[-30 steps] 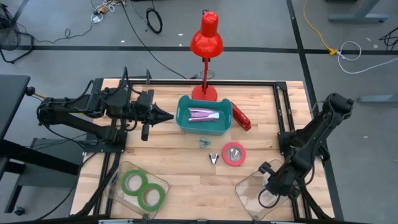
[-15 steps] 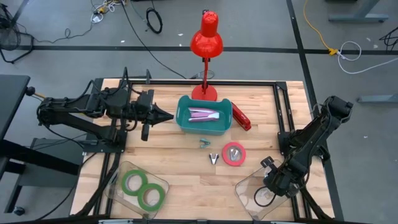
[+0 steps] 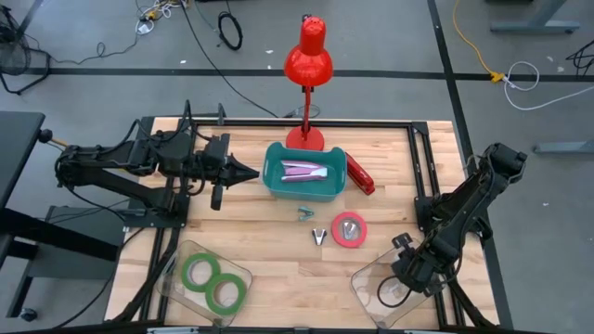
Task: Pick and place Stapler, Stapler remover, tape
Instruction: Put the red stapler in the blue bin
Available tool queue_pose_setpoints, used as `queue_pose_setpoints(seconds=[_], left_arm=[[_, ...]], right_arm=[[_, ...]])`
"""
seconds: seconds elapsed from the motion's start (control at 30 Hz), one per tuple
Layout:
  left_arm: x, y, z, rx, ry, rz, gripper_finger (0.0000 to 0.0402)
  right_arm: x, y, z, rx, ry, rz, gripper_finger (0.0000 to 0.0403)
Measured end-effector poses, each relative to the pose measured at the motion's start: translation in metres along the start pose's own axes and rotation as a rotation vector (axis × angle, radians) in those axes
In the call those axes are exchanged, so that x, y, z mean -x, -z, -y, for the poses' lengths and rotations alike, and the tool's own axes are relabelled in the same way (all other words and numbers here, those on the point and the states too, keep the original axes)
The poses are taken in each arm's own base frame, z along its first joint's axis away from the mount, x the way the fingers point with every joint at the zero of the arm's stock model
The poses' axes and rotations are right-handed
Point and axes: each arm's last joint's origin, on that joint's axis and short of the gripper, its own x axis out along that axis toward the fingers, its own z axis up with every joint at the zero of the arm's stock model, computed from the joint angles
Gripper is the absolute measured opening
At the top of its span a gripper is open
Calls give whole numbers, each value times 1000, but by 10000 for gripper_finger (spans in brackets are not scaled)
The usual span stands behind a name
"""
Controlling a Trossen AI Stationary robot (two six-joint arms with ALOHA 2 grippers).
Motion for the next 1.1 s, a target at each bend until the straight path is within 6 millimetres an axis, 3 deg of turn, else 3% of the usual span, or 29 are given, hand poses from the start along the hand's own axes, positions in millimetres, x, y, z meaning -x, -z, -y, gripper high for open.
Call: queue_pose_setpoints(seconds=[0.13, 0.27, 0.53, 0.77, 1.1], left_arm=[[0, 1, 0, -1, -1, -6, 1], [0, 1, 0, -1, -1, -7, 1], [0, 1, 0, -1, -1, -6, 2], [0, 0, 0, -1, -1, -6, 2], [0, 0, 0, 0, -1, -5, 2]], right_arm=[[0, -1, -1, -21, -19, 14, 181], [6, -3, -2, -43, -46, 61, 202], [35, -5, -1, -58, -80, 197, 188], [69, -14, -1, -34, 50, 422, 166], [84, -17, 19, -186, 141, 535, 182]])
